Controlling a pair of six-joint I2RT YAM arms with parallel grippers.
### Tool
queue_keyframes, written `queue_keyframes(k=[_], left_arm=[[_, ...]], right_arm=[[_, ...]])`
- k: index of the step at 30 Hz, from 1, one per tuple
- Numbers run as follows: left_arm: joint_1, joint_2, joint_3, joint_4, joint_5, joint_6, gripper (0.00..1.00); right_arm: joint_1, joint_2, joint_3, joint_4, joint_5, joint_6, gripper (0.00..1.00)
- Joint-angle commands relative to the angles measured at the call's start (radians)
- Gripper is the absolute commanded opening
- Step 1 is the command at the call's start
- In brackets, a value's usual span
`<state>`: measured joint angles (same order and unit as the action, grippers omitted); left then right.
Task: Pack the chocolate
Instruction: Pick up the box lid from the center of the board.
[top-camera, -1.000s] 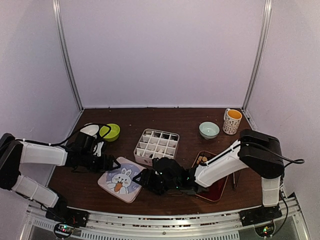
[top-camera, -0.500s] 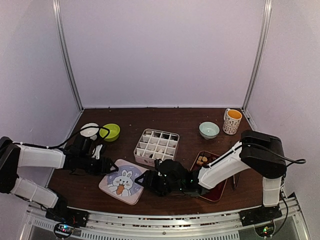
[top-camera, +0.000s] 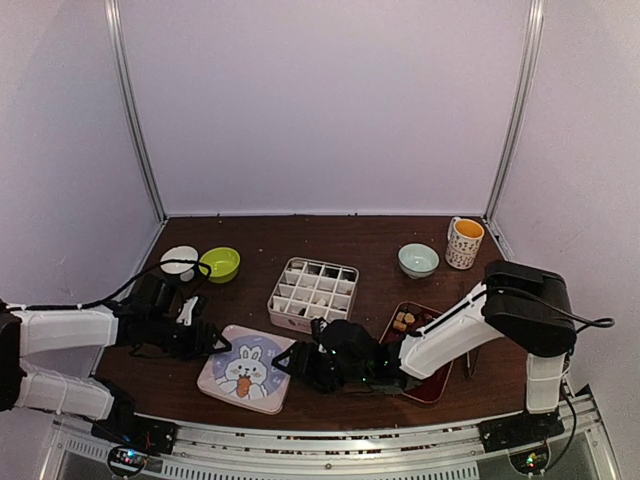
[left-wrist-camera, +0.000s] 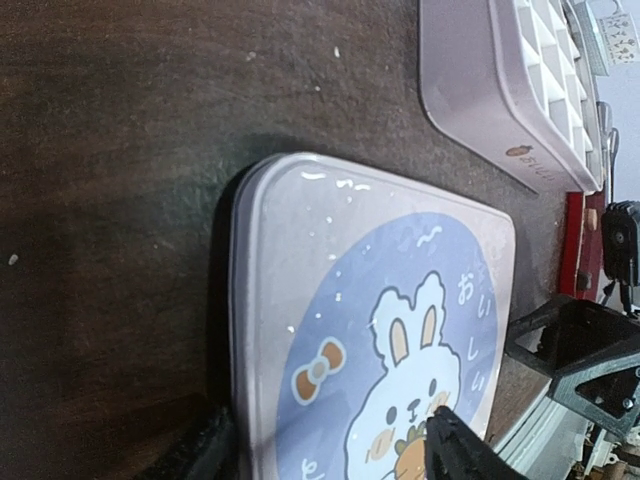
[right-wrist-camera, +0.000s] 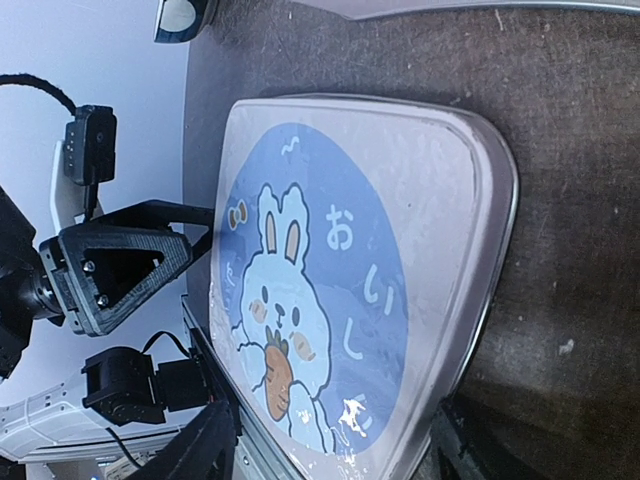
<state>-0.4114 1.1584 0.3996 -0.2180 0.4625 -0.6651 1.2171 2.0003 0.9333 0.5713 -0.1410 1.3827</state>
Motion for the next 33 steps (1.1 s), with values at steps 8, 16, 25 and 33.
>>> queue_keyframes(k=[8,16,25,33], left_arm=[[-0.025,-0.022,-0.003,0.045,0.169,-0.064,0.65],[-0.025,-0.017,0.0,-0.001,0.096,-0.042,0.65],[-0.03,-0.037,0.021,-0.126,-0.07,-0.005,0.71],[-0.114,-0.022,0.01,-0.173,-0.13,-0.066,0.73]], right_arm=[[0.014,-0.115,0.014,-0.094,0.079,-0.1,0.66],[0.018,-0.14,0.007,-0.154,0.105,-0.115,0.66],[0.026,-0.218,0.035,-0.398,0.173,-0.135,0.7],[0.059,-0.212,0.083,-0.523,0.169,-0.063,0.68]])
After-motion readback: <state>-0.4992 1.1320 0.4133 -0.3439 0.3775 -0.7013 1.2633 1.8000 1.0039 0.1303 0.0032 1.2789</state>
